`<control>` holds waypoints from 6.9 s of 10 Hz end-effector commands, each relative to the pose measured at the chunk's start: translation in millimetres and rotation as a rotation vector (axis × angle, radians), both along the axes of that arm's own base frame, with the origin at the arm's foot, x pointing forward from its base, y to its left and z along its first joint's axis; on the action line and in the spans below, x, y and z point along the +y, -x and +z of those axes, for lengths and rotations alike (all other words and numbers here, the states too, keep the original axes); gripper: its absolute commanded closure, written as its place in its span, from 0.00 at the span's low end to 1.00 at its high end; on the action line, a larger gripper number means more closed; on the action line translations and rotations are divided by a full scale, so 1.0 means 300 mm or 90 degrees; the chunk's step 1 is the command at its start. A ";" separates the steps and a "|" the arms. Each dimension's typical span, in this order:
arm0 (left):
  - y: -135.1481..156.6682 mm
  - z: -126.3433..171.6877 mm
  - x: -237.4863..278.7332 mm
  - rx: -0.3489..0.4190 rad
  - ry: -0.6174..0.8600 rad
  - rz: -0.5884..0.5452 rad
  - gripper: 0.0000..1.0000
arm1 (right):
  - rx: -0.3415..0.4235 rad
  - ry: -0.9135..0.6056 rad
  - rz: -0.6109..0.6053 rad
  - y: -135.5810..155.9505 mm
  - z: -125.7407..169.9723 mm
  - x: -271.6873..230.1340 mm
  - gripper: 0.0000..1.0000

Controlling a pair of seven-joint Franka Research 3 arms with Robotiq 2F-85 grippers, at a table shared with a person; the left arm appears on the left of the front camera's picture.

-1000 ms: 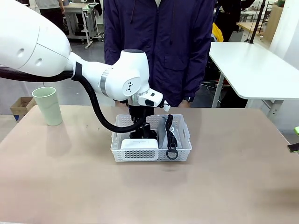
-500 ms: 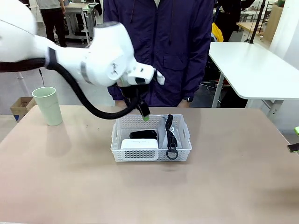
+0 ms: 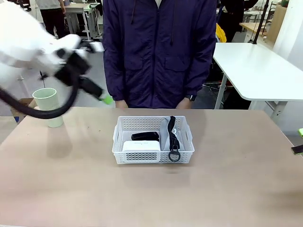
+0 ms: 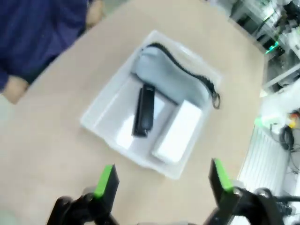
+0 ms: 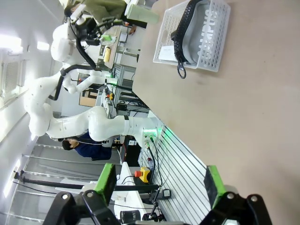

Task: Efficiently arrange items inside the basket to fit them all.
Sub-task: Pick up the Stapler and place it inside the Organizing basket, then pick up the Reusable plastic cup and place it inside the Organizing basket.

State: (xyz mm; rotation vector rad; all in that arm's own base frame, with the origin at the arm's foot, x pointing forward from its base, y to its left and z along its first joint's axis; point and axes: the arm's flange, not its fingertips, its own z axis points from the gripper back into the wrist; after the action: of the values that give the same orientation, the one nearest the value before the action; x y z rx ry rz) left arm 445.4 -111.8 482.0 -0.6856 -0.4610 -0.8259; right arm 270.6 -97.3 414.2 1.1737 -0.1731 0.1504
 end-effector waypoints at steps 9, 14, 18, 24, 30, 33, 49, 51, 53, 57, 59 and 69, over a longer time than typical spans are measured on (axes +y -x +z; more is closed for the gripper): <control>0.366 -0.273 0.797 0.325 0.533 0.259 0.00 | -0.008 0.004 0.009 0.008 0.001 -0.006 0.00; 0.366 -0.273 0.797 0.325 0.533 0.259 0.00 | -0.008 0.004 0.009 0.008 0.001 -0.006 0.00; 0.366 -0.273 0.797 0.325 0.533 0.259 0.00 | -0.008 0.004 0.009 0.008 0.001 -0.006 0.00; 0.366 -0.273 0.797 0.325 0.533 0.259 0.00 | -0.008 0.004 0.009 0.008 0.001 -0.006 0.00; 0.366 -0.273 0.797 0.325 0.533 0.259 0.00 | -0.008 0.004 0.009 0.008 0.001 -0.006 0.00; 0.366 -0.273 0.797 0.325 0.533 0.259 0.00 | -0.008 0.004 0.009 0.008 0.001 -0.006 0.00; 0.232 -0.277 0.869 -0.235 -0.056 0.247 0.00 | -0.008 0.004 0.009 0.008 0.001 -0.006 0.00; 0.129 -0.305 0.886 -0.134 -0.070 0.135 0.00 | -0.008 0.004 0.009 0.008 0.001 -0.006 0.00; 0.076 -0.355 0.924 -0.121 -0.050 0.119 0.00 | -0.008 0.004 0.009 0.008 0.001 -0.006 0.00; -0.045 -0.548 0.935 -0.095 -0.069 0.139 0.00 | -0.008 0.004 0.009 0.008 0.001 -0.006 0.00; -0.111 -0.606 0.950 -0.125 -0.066 0.137 0.00 | -0.008 0.004 0.009 0.008 0.001 -0.006 0.00; -0.336 -0.752 0.972 -0.226 0.017 0.157 0.00 | -0.008 0.004 0.009 0.008 0.001 -0.006 0.00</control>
State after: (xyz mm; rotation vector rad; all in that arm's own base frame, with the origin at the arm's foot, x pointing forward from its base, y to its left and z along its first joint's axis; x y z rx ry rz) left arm 544.7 178.5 261.4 -0.4779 -0.8066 -0.6959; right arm 270.4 -97.5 414.2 1.1738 -0.1729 0.1500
